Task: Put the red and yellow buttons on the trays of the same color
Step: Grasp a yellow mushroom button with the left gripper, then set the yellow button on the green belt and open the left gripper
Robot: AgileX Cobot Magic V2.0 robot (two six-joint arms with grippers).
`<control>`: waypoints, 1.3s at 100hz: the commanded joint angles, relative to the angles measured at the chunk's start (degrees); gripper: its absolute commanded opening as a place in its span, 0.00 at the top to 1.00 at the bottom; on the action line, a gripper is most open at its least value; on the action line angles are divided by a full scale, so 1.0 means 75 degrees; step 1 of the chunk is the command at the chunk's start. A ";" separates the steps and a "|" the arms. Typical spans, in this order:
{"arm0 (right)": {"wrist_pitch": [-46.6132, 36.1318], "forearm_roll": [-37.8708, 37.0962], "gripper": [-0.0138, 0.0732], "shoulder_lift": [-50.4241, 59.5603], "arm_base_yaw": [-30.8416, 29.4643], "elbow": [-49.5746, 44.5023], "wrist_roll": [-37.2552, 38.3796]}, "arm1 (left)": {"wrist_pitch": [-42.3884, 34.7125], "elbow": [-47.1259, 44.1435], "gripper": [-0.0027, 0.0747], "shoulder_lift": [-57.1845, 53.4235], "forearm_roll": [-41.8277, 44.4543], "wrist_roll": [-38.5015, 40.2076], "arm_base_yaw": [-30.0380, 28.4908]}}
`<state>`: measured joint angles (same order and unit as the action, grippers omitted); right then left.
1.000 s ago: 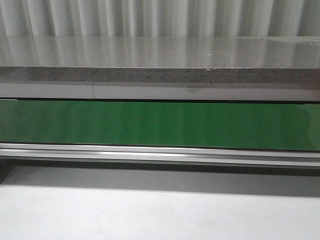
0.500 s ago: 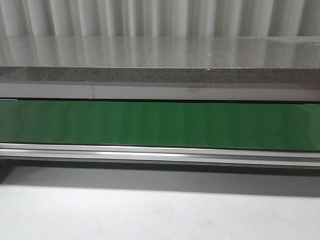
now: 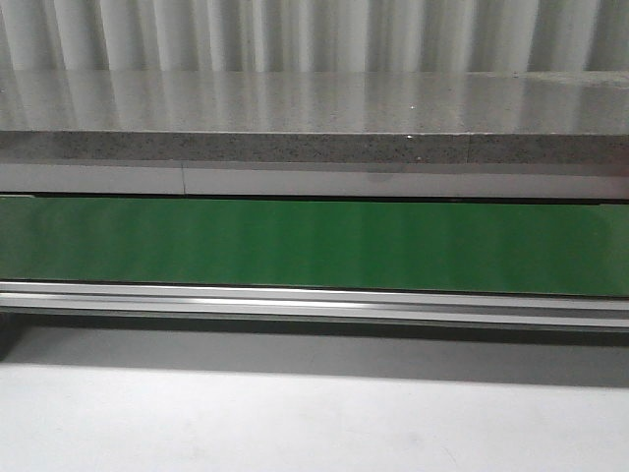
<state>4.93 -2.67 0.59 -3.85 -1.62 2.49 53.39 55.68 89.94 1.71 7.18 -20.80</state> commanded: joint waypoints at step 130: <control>-0.0573 -0.0101 0.92 0.0110 -0.0012 0.0153 -0.0032 | 0.1273 0.3146 0.70 0.0556 -0.0434 -0.0734 0.2449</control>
<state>4.93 -2.67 0.59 -3.85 -1.62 2.49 62.89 77.39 95.96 -0.71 3.48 -2.80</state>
